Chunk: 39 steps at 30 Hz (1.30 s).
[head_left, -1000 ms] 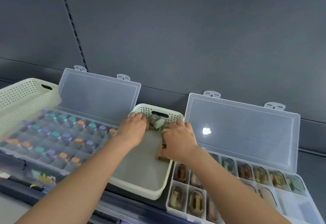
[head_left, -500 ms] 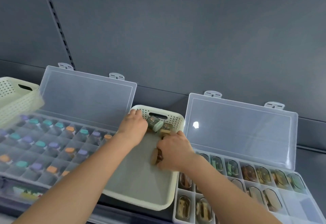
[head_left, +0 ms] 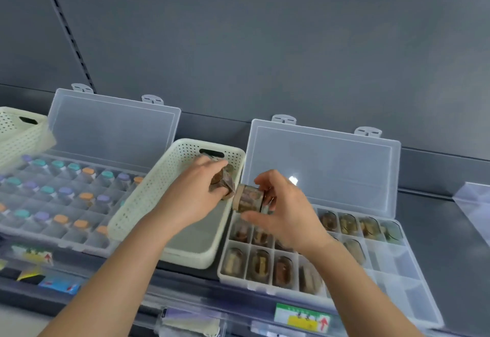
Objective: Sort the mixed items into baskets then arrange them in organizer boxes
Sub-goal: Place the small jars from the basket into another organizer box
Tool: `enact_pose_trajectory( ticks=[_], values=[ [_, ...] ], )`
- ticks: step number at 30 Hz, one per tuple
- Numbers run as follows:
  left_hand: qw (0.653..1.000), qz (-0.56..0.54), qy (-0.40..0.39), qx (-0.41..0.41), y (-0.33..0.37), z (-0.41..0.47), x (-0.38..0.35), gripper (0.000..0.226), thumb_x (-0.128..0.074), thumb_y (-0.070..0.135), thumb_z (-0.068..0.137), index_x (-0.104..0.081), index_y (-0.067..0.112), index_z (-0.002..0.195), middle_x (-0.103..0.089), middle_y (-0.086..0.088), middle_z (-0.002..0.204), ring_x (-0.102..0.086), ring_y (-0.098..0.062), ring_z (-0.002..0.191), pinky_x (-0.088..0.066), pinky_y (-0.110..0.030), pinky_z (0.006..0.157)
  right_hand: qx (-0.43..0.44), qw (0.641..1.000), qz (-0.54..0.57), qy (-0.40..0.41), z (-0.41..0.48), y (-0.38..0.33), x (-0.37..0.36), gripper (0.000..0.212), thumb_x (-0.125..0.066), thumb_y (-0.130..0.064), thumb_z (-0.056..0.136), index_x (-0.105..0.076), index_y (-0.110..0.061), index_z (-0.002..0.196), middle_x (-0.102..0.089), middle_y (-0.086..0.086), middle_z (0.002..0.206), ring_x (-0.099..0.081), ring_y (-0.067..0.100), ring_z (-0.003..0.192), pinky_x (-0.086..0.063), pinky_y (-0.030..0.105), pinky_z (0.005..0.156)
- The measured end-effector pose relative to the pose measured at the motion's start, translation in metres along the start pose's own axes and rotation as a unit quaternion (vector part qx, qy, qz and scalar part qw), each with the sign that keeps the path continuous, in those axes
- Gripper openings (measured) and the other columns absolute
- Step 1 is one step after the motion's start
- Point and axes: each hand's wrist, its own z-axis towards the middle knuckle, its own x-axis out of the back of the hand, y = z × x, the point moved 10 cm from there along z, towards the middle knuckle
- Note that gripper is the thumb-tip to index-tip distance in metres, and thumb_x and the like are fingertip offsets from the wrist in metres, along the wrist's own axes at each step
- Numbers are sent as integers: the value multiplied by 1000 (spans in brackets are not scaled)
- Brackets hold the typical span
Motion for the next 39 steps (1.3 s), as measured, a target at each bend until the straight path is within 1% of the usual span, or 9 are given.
enact_pose_trajectory(
  ticks=[3, 6, 10, 13, 17, 23, 31, 34, 39],
  values=[
    [999, -42, -6, -12, 43, -24, -13, 58, -61, 28, 91, -38, 33, 144, -37, 18, 136, -37, 3, 112, -31, -22, 90, -3, 999, 24, 30, -35, 16, 31, 48, -81, -41, 69, -60, -28, 109, -54, -15, 95, -51, -4, 79, -41, 7, 70],
    [998, -57, -23, -31, 83, -45, -34, 58, -60, 29, 92, -36, 35, 144, -38, 19, 134, -37, 6, 99, -31, -20, 88, -25, 998, 30, 52, -69, 37, 58, 50, -81, -38, 70, -64, -25, 115, -56, -10, 96, -51, -4, 77, -40, 7, 71],
    [997, -57, -20, -54, 126, -67, -61, 58, -64, 30, 89, -38, 34, 141, -39, 19, 139, -40, 4, 114, -30, -15, 94, -47, 997, -3, 66, -109, 63, 86, 50, -82, -34, 68, -62, -26, 112, -57, -13, 94, -52, -4, 79, -38, 3, 69],
    [996, -47, -29, -70, 151, -80, -81, 50, -68, 32, 85, -45, 33, 129, -46, 21, 130, -39, 7, 96, -30, -6, 74, -65, 994, -48, 70, -132, 78, 99, 44, -83, -37, 66, -59, -27, 101, -54, -16, 88, -52, -1, 74, -40, 7, 64],
    [993, -25, -61, -99, 176, -86, -111, 49, -67, 29, 86, -47, 30, 131, -47, 17, 132, -43, 0, 113, -29, -15, 88, -72, 990, -109, 57, -152, 94, 106, 46, -82, -39, 67, -62, -22, 104, -56, -8, 92, -51, 8, 73, -41, 15, 65],
    [986, 42, -101, -123, 182, -83, -147, 53, -65, 22, 88, -45, 24, 137, -46, 10, 131, -46, -8, 119, -30, -15, 89, -80, 987, -136, 22, -159, 105, 92, 49, -79, -40, 71, -59, -22, 113, -58, -3, 102, -58, 17, 86, -51, 30, 77],
    [974, 70, -166, -135, 171, -83, -172, 50, -60, 25, 92, -45, 25, 140, -46, 8, 133, -42, -10, 125, -34, -25, 101, -89, 983, -156, -45, -157, 117, 69, 41, -71, -42, 80, -64, -20, 114, -55, -1, 104, -52, 17, 93, -43, 22, 76],
    [974, 80, -157, -145, 171, -83, -173, 45, -58, 24, 93, -49, 24, 137, -46, 7, 133, -41, -9, 125, -34, -25, 103, -81, 982, -165, -53, -157, 118, 65, 35, -66, -41, 84, -66, -19, 111, -54, -1, 105, -52, 15, 92, -43, 20, 77],
    [977, 84, -129, -149, 174, -82, -170, 43, -59, 24, 93, -51, 23, 136, -49, 7, 129, -44, -9, 121, -36, -23, 99, -70, 983, -165, -39, -154, 116, 68, 39, -69, -39, 82, -63, -19, 116, -58, -1, 107, -53, 16, 97, -47, 26, 82]
  ],
)
